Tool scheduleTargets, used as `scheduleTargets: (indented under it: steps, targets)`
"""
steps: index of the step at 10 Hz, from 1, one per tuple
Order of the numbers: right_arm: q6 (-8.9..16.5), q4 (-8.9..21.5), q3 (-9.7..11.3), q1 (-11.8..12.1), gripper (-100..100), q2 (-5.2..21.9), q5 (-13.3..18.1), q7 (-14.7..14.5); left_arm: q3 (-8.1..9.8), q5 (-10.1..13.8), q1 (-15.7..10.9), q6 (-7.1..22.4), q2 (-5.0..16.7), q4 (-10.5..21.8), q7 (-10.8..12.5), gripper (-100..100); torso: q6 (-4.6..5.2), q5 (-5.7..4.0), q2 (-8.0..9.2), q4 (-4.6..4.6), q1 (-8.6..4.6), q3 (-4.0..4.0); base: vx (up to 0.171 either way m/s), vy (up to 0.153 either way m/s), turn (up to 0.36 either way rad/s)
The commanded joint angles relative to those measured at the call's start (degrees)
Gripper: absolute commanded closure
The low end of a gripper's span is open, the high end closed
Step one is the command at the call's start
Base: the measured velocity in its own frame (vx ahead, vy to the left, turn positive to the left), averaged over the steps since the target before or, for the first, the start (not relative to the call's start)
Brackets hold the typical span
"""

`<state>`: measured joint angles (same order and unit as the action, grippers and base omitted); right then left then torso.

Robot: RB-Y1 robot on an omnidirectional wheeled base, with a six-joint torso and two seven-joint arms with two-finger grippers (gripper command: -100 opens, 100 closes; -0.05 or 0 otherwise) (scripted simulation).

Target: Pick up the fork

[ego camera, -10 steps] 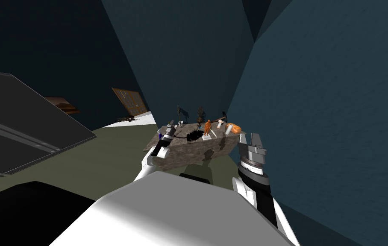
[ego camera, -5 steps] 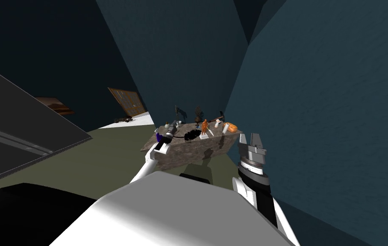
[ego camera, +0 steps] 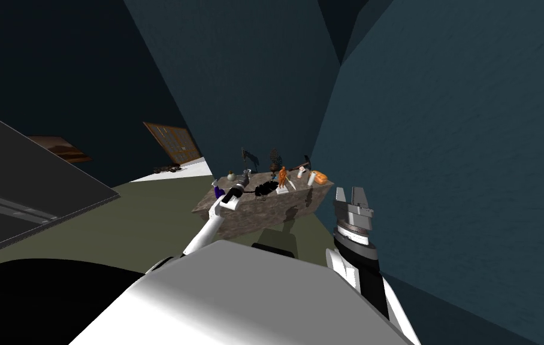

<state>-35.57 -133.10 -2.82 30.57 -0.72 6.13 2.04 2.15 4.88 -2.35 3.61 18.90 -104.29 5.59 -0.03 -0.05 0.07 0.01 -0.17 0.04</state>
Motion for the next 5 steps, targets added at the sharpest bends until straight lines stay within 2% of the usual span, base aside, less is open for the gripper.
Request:
scheduleTargets:
  steps: [1,2,3,4,5]
  targets:
    - [0.0,0.0,0.0,0.0,0,0.0,0.0,0.0,0.2,0.45,-0.7,1.75,0.8,1.13,0.28,-100,0.0,0.0,0.0,0.0,0.0,0.0,-0.011,-0.021,0.011]
    - [0.0,0.0,0.0,0.0,0,0.0,0.0,0.0,0.43,1.31,-3.42,4.08,2.08,3.65,0.24,-100,-0.01,0.02,0.0,0.0,0.11,0.0,-0.01,-0.048,-0.068]
    - [0.0,0.0,0.0,0.0,0,0.0,0.0,0.0,0.43,1.31,-3.56,5.5,2.08,4.68,0.24,-100,0.02,0.01,-0.01,0.0,0.03,-0.01,-0.008,-0.046,-0.038]
    - [0.0,0.0,0.0,0.0,0,0.0,0.0,0.0,0.72,2.15,-6.2,7.38,3.36,6.7,0.17,-100,0.0,0.01,-0.02,-0.01,0.03,-0.01,-0.014,-0.051,-0.071]
    - [0.0,0.0,0.0,0.0,0,0.0,0.0,0.0,0.72,2.15,-6.39,8.99,3.36,8.28,0.17,-100,0.01,0.0,-0.01,0.0,0.01,-0.01,-0.01,-0.043,-0.026]
